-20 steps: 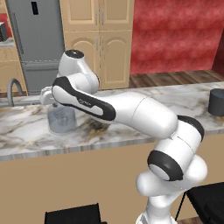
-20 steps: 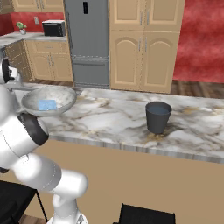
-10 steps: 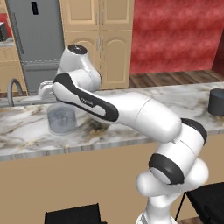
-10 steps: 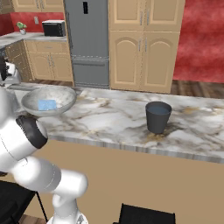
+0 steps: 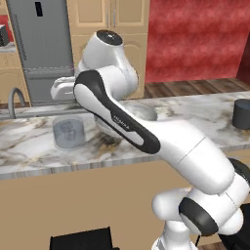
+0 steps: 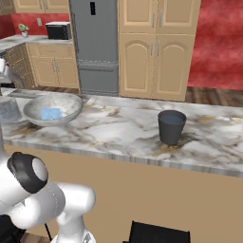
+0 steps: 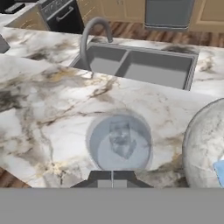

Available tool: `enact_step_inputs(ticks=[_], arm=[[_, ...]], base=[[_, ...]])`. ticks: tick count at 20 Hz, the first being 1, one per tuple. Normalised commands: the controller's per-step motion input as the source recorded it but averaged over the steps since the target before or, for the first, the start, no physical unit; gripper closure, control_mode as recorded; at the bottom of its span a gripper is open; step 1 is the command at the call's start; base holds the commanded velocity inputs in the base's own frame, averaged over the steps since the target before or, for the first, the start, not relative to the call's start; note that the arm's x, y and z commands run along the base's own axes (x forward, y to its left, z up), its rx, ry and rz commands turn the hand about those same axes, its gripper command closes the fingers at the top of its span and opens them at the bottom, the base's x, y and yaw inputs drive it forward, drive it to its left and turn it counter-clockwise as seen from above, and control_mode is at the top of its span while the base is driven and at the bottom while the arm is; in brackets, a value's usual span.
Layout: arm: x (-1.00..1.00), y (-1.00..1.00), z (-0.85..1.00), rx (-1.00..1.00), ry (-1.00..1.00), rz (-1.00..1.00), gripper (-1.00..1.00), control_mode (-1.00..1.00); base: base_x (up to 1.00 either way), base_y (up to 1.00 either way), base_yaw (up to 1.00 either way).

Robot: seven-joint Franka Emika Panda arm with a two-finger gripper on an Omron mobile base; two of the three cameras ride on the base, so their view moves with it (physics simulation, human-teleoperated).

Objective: There are four ice cubes in the ice bowl. Place two ice cubes in each glass of water.

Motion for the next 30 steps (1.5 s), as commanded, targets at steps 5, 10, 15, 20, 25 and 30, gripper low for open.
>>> enact_step_inputs(ticks=[5, 10, 15, 20, 25, 30], arm=[[-0.45, -1.00, 0.04, 0.00, 0.15, -0.13, 1.00, -1.00], [-0.22, -1.00, 0.00, 0.05, 0.03, -0.22, 1.00, -1.00], [-0.06, -0.90, 0.00, 0.01, 0.10, -0.28, 1.00, -1.00], [-0.01, -0.70, 0.00, 0.00, 0.15, -0.30, -1.00, -1.00], [0.00, -0.43, -0.05, 0.00, 0.13, -0.20, -1.00, -1.00], [0.01, -0.18, -0.17, -0.01, 0.12, -0.02, -1.00, -1.00]], base=[[0.00, 0.00, 0.00], [0.00, 0.00, 0.00], [0.00, 0.00, 0.00], [0.00, 0.00, 0.00], [0.00, 0.00, 0.00], [0.00, 0.00, 0.00]])
